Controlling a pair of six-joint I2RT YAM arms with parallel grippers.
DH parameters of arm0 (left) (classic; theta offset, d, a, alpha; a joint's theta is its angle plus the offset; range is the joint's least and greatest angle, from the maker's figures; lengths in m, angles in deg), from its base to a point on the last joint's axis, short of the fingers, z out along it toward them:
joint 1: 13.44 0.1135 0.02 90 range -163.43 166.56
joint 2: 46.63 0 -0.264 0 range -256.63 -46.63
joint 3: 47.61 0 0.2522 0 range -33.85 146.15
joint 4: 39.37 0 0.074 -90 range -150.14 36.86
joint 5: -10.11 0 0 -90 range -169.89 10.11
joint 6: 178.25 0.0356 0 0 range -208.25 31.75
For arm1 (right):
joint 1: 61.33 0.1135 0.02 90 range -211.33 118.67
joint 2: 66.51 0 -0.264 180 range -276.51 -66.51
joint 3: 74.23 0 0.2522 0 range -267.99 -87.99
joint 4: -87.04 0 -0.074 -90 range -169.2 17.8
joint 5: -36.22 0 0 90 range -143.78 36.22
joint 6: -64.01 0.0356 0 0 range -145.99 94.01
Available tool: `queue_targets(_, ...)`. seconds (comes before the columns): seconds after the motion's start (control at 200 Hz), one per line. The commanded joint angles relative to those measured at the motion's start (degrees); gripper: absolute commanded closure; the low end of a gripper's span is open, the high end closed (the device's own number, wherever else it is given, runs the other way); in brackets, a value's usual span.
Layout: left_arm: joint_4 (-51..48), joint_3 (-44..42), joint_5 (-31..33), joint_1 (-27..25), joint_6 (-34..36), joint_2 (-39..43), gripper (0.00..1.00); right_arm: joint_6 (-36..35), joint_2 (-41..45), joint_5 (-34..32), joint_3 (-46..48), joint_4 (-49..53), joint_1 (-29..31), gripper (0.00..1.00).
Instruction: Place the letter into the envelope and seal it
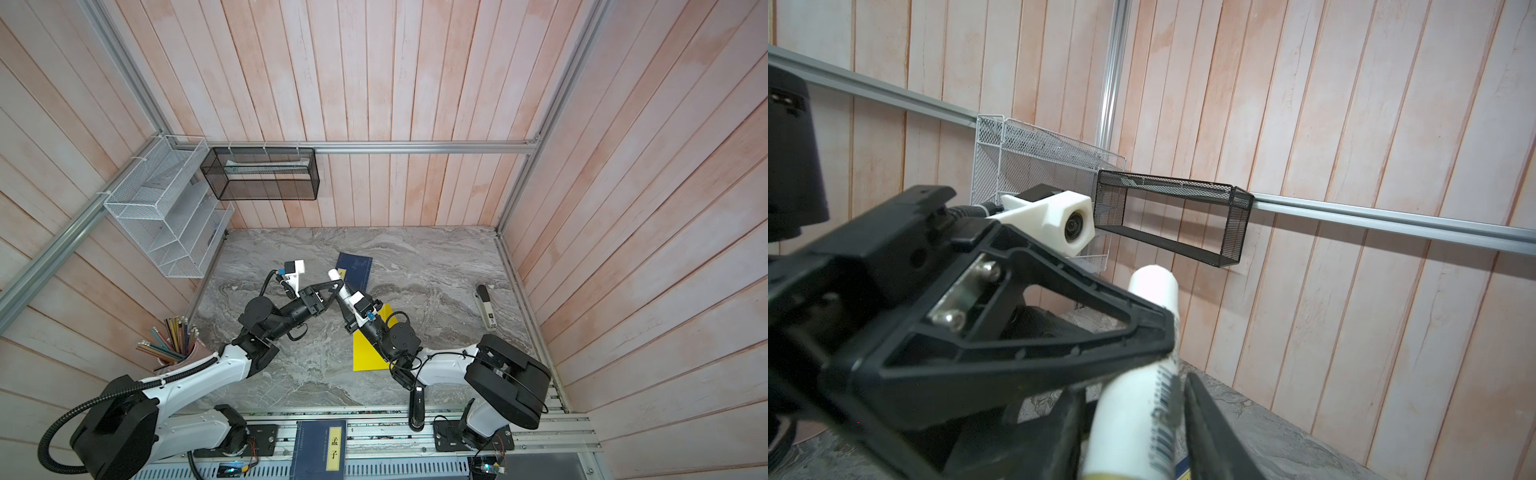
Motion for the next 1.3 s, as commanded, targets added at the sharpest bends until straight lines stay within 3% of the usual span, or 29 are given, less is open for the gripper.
queue_targets(0.0,2.03,0.35,-0.79,-0.74,0.09,-0.31,1.00,0.23,-0.79,-1.13,-1.66,1.41,-0.56,0.61)
queue_targets(0.125,1.73,0.43,-1.37,-1.01,0.18,-0.49,1.00,0.06,-1.09,-1.24,-2.03,1.67,-0.65,0.62)
queue_targets(0.335,1.44,0.39,-1.87,-1.09,0.48,-0.32,1.00,-0.48,-0.80,-1.72,-2.40,2.42,-0.65,0.82)
queue_targets(0.525,0.08,0.18,-0.12,-0.85,1.46,1.43,0.74,-0.50,0.79,-1.58,-1.04,3.47,-0.65,0.91)
queue_targets(0.805,-0.44,1.00,0.19,0.52,1.60,2.38,0.56,-0.19,3.34,-1.10,1.04,4.88,-0.48,0.91)
queue_targets(0.95,-0.52,1.43,-0.19,0.73,1.78,1.78,0.57,-0.08,4.11,-0.89,1.69,5.01,-0.39,0.91)
queue_targets(1.295,2.31,1.35,-2.39,0.73,0.11,-0.63,0.81,-0.19,3.93,0.87,1.44,5.31,-0.21,0.87)
